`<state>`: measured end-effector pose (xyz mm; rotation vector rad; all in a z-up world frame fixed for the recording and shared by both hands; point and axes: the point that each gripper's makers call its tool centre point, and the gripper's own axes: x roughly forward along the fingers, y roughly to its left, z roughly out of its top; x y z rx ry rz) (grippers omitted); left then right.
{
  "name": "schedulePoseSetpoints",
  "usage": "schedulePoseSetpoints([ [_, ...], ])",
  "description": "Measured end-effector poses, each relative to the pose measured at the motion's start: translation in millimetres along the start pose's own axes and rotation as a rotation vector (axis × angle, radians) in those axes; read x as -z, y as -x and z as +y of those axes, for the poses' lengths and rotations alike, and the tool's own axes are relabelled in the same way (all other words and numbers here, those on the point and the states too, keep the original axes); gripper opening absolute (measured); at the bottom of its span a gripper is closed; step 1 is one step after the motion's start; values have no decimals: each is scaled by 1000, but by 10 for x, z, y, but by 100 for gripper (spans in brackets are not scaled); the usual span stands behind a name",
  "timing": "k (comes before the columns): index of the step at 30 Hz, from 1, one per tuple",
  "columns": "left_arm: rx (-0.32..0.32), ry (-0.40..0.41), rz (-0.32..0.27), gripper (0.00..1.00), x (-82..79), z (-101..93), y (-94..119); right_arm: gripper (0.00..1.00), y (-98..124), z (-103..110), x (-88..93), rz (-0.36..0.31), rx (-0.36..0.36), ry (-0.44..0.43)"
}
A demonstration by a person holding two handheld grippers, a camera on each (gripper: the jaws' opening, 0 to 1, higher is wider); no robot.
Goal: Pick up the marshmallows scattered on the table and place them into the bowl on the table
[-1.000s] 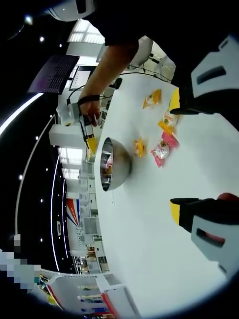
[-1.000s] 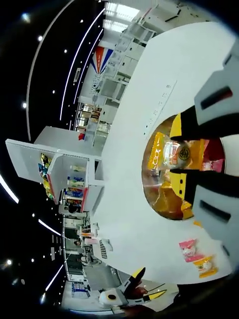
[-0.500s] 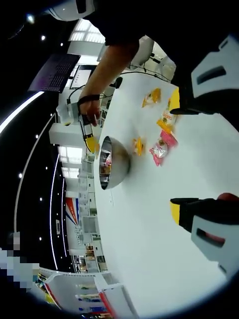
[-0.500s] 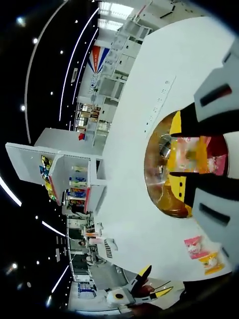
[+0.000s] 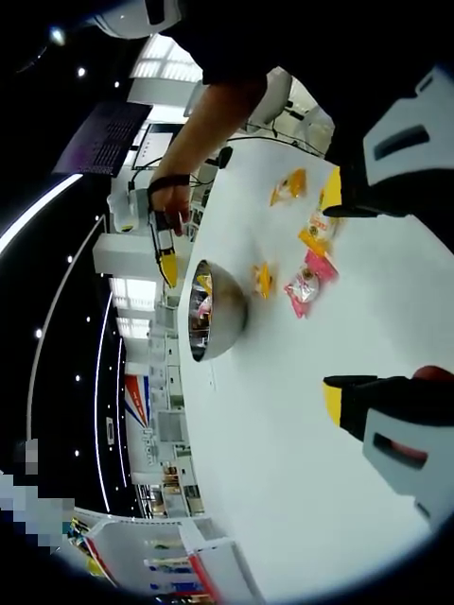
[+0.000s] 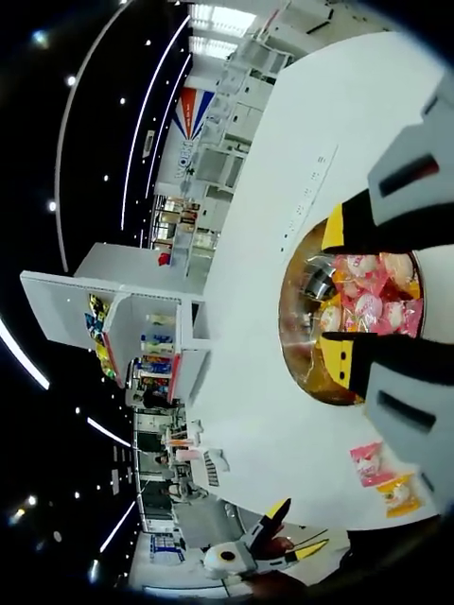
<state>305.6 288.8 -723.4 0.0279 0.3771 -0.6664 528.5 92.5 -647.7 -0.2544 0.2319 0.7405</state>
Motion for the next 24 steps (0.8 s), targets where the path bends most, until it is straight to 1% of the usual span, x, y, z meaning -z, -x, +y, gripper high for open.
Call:
schedulePoseSetpoints([
  [6, 0, -5, 0, 68, -15, -15, -2, 32, 146, 52, -32, -19, -3, 14],
  [16, 13, -15, 1, 68, -42, -72, -40, 31, 477, 157, -105, -67, 7, 36],
  [24, 22, -21, -1, 68, -64, -104, -64, 30, 708, 194, -110, -93, 20, 34],
])
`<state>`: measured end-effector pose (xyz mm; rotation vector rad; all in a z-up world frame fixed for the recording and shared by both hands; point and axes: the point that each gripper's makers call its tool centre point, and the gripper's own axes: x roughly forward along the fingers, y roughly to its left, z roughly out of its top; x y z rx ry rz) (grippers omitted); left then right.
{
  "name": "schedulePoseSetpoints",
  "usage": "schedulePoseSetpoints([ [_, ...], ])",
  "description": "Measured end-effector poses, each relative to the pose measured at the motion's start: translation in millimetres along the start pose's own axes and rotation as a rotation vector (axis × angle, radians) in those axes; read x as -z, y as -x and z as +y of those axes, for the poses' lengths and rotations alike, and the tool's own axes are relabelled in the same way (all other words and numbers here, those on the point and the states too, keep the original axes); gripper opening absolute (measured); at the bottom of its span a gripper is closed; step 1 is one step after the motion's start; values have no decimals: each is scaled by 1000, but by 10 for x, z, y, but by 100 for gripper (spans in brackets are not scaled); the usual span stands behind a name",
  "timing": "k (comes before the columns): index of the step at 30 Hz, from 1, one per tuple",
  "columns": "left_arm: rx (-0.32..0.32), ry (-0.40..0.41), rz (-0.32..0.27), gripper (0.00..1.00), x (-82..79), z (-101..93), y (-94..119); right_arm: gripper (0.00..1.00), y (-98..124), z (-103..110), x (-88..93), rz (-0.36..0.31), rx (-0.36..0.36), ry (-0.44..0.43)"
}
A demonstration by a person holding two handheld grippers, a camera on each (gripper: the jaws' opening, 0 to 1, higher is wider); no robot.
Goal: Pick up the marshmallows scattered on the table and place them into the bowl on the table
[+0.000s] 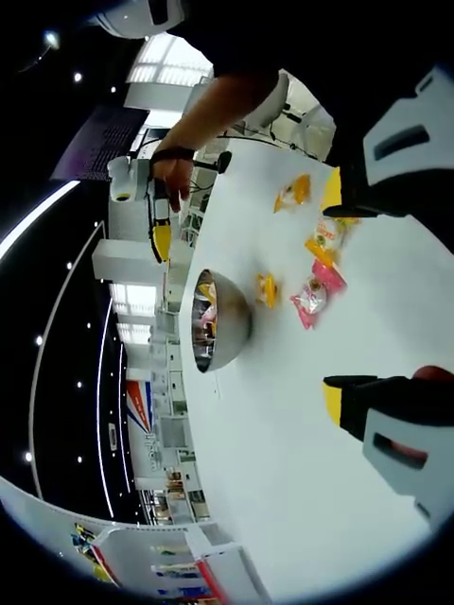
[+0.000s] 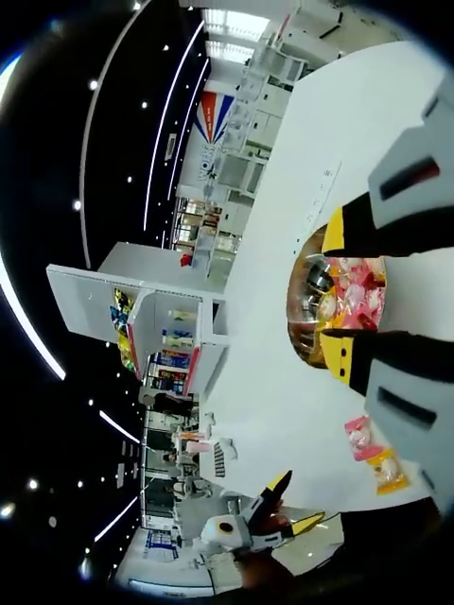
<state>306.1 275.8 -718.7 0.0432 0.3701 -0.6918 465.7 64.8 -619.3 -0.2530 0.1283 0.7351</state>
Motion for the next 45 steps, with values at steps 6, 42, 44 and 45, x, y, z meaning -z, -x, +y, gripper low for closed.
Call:
schedulePoseSetpoints([
  [6, -2, -2, -2, 68, -8, 23, -8, 30, 171, 124, -24, -27, -13, -15],
  [42, 3, -20, -20, 68, -147, 37, -89, 28, 1003, 626, 442, -43, 9, -125],
  [44, 4, -20, -18, 68, -146, 33, -90, 28, 991, 687, 469, -46, -4, -135],
  [45, 4, -20, -18, 68, -146, 33, -91, 28, 980, 715, 485, -42, -13, -137],
])
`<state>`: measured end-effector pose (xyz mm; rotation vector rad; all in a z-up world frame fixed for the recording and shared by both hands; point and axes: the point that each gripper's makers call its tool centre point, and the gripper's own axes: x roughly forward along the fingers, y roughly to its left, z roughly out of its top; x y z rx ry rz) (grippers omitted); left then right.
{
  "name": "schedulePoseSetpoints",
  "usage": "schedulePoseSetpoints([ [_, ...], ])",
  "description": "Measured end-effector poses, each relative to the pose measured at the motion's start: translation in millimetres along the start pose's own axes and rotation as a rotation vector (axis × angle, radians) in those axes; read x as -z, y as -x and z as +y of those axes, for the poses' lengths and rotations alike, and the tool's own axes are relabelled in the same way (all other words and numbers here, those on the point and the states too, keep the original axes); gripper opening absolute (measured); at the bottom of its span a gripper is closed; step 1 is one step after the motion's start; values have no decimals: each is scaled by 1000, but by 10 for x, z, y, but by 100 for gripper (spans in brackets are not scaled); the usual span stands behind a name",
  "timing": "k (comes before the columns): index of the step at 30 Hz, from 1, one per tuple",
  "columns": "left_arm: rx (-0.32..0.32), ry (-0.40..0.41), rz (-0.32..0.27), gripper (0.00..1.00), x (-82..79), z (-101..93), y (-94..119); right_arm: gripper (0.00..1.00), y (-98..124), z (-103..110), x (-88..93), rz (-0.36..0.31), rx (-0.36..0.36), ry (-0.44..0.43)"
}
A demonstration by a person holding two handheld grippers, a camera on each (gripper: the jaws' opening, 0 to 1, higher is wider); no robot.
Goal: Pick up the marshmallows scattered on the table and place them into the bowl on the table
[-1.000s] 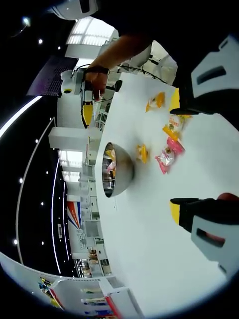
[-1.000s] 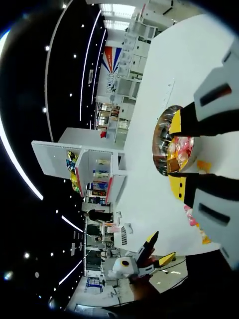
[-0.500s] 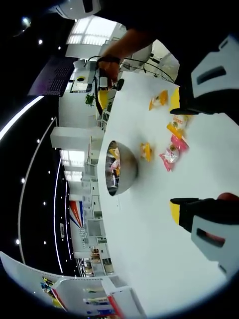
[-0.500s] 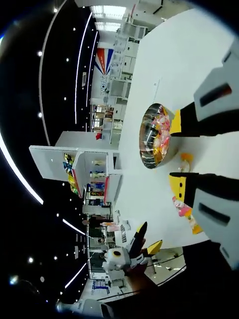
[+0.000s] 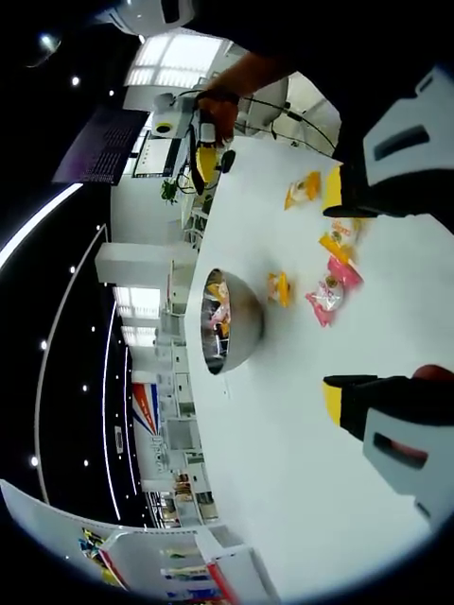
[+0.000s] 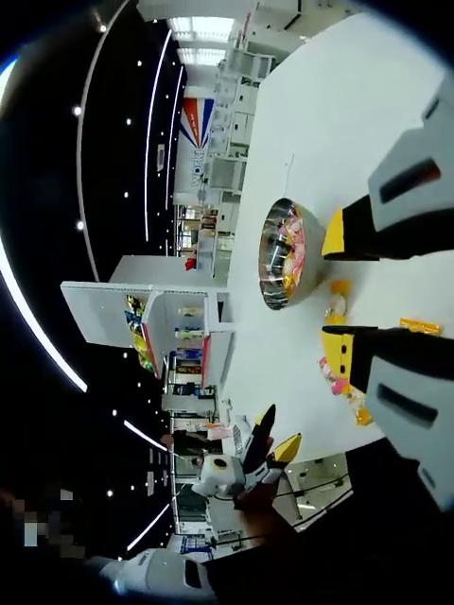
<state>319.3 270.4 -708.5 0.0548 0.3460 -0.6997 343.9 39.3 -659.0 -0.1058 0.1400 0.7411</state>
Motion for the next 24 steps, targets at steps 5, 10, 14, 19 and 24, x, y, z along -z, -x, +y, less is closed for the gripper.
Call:
schedulePoseSetpoints([
  [5, -6, 7, 5, 66, 17, 9, -29, 28, -36, 40, 52, 13, -16, -8],
  [10, -53, 21, 24, 65, 50, 63, -88, 28, -43, -4, 51, 6, -5, -11],
  [14, -83, 35, 49, 57, 78, 81, -148, 27, -56, -8, 105, 10, -4, -18],
  [19, -118, 69, 93, 53, 137, 32, -315, 27, -61, -9, 185, 22, -8, -30],
  [24, -133, 90, 119, 48, 179, 6, -450, 27, -37, -56, 223, 23, 3, -37],
])
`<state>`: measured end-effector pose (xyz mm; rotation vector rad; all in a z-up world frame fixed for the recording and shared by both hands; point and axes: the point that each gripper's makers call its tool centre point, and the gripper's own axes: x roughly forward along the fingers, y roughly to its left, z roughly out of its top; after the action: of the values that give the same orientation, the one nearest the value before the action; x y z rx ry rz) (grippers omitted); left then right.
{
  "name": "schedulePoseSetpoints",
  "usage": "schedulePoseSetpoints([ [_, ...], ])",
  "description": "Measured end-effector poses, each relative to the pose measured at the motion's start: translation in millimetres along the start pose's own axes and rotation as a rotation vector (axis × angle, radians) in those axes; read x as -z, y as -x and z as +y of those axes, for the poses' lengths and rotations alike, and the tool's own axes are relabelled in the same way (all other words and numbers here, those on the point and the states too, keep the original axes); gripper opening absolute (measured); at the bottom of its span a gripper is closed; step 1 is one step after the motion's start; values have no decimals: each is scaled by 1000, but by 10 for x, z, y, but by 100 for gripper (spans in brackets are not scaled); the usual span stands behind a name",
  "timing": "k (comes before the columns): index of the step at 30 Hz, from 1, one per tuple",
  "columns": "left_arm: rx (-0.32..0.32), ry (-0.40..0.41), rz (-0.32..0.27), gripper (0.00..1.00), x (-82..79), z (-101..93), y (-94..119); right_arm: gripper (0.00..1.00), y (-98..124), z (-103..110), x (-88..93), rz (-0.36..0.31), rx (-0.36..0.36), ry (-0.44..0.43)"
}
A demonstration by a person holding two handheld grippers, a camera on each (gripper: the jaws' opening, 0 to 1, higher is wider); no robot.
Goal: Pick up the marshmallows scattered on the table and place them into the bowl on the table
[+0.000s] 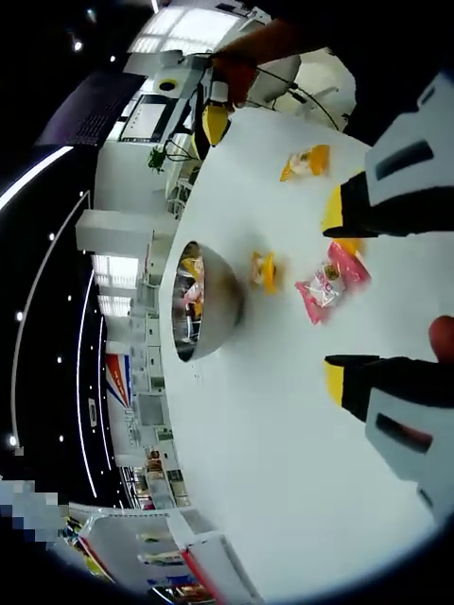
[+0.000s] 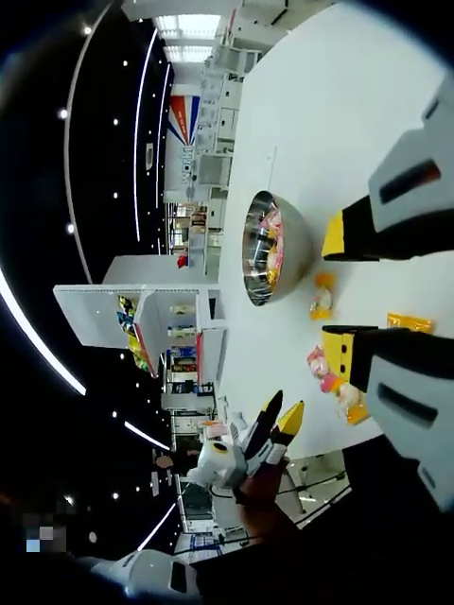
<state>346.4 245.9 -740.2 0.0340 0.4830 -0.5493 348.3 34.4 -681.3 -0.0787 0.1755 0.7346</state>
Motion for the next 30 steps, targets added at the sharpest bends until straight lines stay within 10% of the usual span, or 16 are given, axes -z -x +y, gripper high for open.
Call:
schedulePoseSetpoints([
  [30, 23, -10, 106, 45, 207, -246, -538, 26, 130, -215, 100, -16, 48, -31],
])
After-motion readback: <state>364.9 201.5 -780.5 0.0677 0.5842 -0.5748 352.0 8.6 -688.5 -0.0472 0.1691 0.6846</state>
